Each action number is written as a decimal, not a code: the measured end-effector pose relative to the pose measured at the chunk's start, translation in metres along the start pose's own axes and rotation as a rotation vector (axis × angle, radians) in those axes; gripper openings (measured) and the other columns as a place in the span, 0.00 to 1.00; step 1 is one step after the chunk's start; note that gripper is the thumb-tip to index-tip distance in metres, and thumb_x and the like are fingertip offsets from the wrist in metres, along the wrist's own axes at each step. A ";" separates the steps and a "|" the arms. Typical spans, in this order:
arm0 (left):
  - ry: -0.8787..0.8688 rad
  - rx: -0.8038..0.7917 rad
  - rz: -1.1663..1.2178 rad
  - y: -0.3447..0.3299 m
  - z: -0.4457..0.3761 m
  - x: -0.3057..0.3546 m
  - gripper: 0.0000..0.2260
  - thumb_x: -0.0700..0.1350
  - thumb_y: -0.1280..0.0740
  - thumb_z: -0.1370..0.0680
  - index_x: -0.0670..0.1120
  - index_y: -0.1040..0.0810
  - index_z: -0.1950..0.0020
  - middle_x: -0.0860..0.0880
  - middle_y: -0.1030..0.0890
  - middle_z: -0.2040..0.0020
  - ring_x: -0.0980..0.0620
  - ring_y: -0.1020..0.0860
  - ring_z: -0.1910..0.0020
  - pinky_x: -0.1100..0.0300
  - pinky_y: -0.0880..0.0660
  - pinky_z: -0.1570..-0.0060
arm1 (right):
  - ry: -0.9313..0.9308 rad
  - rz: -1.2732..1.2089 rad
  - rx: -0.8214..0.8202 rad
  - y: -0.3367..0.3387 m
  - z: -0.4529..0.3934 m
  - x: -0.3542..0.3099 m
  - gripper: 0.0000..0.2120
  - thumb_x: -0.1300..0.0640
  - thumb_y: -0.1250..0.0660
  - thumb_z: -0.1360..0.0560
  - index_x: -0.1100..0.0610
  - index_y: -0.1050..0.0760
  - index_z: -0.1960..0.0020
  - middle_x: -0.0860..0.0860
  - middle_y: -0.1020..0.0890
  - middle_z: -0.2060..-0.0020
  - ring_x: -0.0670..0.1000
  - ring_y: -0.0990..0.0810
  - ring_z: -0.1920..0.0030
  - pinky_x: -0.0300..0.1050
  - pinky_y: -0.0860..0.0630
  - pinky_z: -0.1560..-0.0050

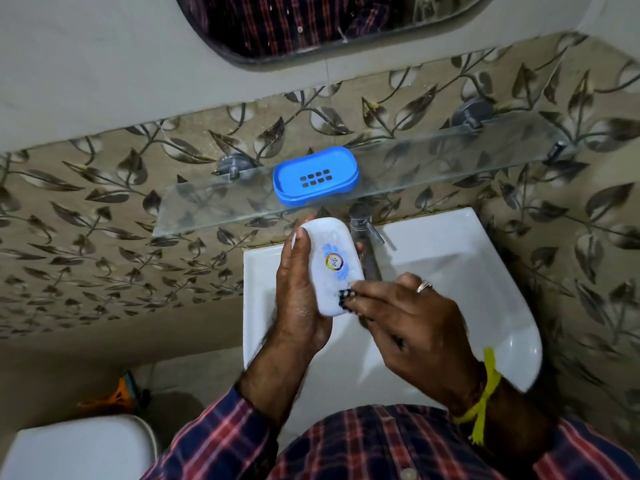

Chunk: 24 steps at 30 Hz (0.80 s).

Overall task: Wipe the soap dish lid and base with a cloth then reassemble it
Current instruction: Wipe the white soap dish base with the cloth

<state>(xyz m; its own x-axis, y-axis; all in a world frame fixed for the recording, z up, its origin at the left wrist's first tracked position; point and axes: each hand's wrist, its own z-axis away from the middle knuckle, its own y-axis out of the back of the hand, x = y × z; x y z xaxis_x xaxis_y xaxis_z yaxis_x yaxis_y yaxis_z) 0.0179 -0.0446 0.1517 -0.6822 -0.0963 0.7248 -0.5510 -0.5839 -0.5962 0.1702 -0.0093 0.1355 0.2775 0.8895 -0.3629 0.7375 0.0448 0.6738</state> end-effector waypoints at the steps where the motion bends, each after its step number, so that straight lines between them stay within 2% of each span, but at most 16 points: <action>1: 0.001 0.022 -0.004 -0.001 -0.001 -0.001 0.34 0.61 0.38 0.26 0.46 0.32 0.23 0.36 0.23 0.32 0.38 0.23 0.41 0.50 0.23 0.50 | 0.013 -0.014 0.007 0.000 0.004 0.001 0.11 0.62 0.32 0.23 0.52 0.16 0.44 0.46 0.15 0.43 0.56 0.19 0.57 0.49 0.20 0.58; 3: 0.027 0.054 -0.016 -0.001 -0.001 -0.004 0.34 0.63 0.40 0.25 0.44 0.30 0.24 0.35 0.22 0.35 0.39 0.24 0.42 0.51 0.23 0.51 | 0.020 -0.036 0.022 0.000 0.005 0.002 0.11 0.63 0.32 0.23 0.53 0.16 0.44 0.48 0.15 0.43 0.56 0.18 0.57 0.50 0.20 0.58; 6: 0.112 0.082 -0.022 0.001 0.002 -0.008 0.40 0.69 0.41 0.27 0.42 0.29 0.25 0.31 0.26 0.30 0.37 0.26 0.40 0.49 0.24 0.47 | 0.150 -0.005 0.000 -0.008 -0.001 -0.003 0.11 0.64 0.32 0.24 0.55 0.16 0.44 0.50 0.15 0.43 0.57 0.18 0.57 0.51 0.21 0.61; 8: 0.129 0.056 -0.009 0.004 0.004 -0.008 0.43 0.71 0.42 0.28 0.41 0.30 0.25 0.31 0.26 0.29 0.38 0.24 0.40 0.50 0.20 0.48 | 0.170 0.037 -0.025 -0.010 -0.008 -0.005 0.12 0.64 0.33 0.23 0.54 0.17 0.44 0.49 0.16 0.42 0.57 0.19 0.57 0.50 0.21 0.61; 9: 0.118 0.039 -0.010 0.004 0.005 -0.009 0.42 0.72 0.43 0.28 0.41 0.29 0.26 0.33 0.24 0.31 0.40 0.22 0.41 0.53 0.19 0.50 | 0.114 0.057 -0.024 -0.010 -0.015 -0.004 0.12 0.64 0.33 0.24 0.53 0.17 0.44 0.49 0.16 0.42 0.57 0.19 0.56 0.50 0.21 0.60; 11: 0.092 -0.042 -0.013 0.004 0.006 -0.013 0.36 0.71 0.47 0.24 0.43 0.26 0.33 0.42 0.19 0.40 0.49 0.19 0.46 0.59 0.19 0.52 | -0.060 0.049 0.033 -0.010 -0.032 0.001 0.13 0.66 0.31 0.26 0.54 0.16 0.45 0.50 0.16 0.44 0.56 0.19 0.52 0.50 0.20 0.53; 13: 0.051 -0.087 0.006 0.006 0.005 -0.018 0.28 0.67 0.49 0.20 0.47 0.21 0.40 0.50 0.17 0.49 0.56 0.18 0.49 0.64 0.21 0.52 | -0.103 -0.016 0.065 -0.013 -0.046 -0.001 0.15 0.69 0.29 0.28 0.57 0.16 0.45 0.52 0.16 0.44 0.56 0.17 0.48 0.51 0.22 0.46; 16: 0.034 -0.040 0.060 0.019 0.000 -0.013 0.29 0.68 0.46 0.21 0.50 0.14 0.43 0.45 0.14 0.49 0.49 0.15 0.51 0.60 0.18 0.56 | 0.075 -0.035 -0.036 -0.019 -0.038 -0.016 0.13 0.65 0.33 0.24 0.55 0.18 0.42 0.51 0.17 0.41 0.55 0.17 0.45 0.52 0.22 0.44; 17: 0.038 -0.068 0.076 0.024 -0.001 -0.008 0.31 0.70 0.46 0.23 0.49 0.14 0.44 0.43 0.14 0.49 0.47 0.15 0.52 0.58 0.18 0.56 | 0.094 -0.024 -0.069 -0.019 -0.030 -0.019 0.13 0.63 0.35 0.22 0.53 0.18 0.41 0.50 0.17 0.40 0.55 0.18 0.47 0.50 0.22 0.46; 19: 0.075 -0.089 0.030 0.029 0.000 -0.005 0.35 0.73 0.45 0.26 0.47 0.14 0.41 0.41 0.15 0.46 0.46 0.15 0.50 0.54 0.17 0.52 | 0.021 0.011 -0.061 -0.017 -0.021 -0.016 0.14 0.63 0.33 0.24 0.51 0.17 0.42 0.48 0.17 0.41 0.53 0.19 0.49 0.48 0.22 0.48; 21: 0.061 -0.044 -0.068 0.028 0.006 -0.011 0.35 0.69 0.37 0.24 0.42 0.22 0.31 0.39 0.18 0.38 0.43 0.18 0.40 0.50 0.20 0.42 | -0.154 0.002 0.019 -0.020 -0.030 -0.007 0.14 0.66 0.29 0.27 0.53 0.16 0.45 0.49 0.15 0.45 0.53 0.18 0.48 0.46 0.23 0.46; 22: 0.016 -0.022 -0.105 0.027 0.009 -0.014 0.31 0.63 0.33 0.22 0.41 0.26 0.28 0.38 0.20 0.35 0.41 0.20 0.36 0.49 0.21 0.40 | -0.213 -0.015 0.047 -0.022 -0.038 -0.004 0.13 0.68 0.28 0.28 0.55 0.16 0.46 0.50 0.15 0.46 0.54 0.17 0.48 0.47 0.23 0.45; 24: -0.118 -0.008 -0.180 0.029 0.009 -0.017 0.22 0.52 0.32 0.21 0.45 0.26 0.31 0.42 0.18 0.36 0.44 0.19 0.37 0.55 0.20 0.44 | -0.183 -0.048 0.062 -0.025 -0.051 -0.008 0.12 0.68 0.29 0.27 0.58 0.16 0.47 0.52 0.14 0.47 0.55 0.16 0.47 0.48 0.22 0.44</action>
<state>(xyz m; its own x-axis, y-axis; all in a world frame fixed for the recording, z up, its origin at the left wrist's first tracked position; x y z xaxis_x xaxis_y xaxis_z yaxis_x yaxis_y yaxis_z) 0.0177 -0.0673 0.1251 -0.5120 -0.0849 0.8548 -0.6626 -0.5942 -0.4559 0.1182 0.0052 0.1543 0.3447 0.7892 -0.5082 0.7873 0.0517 0.6143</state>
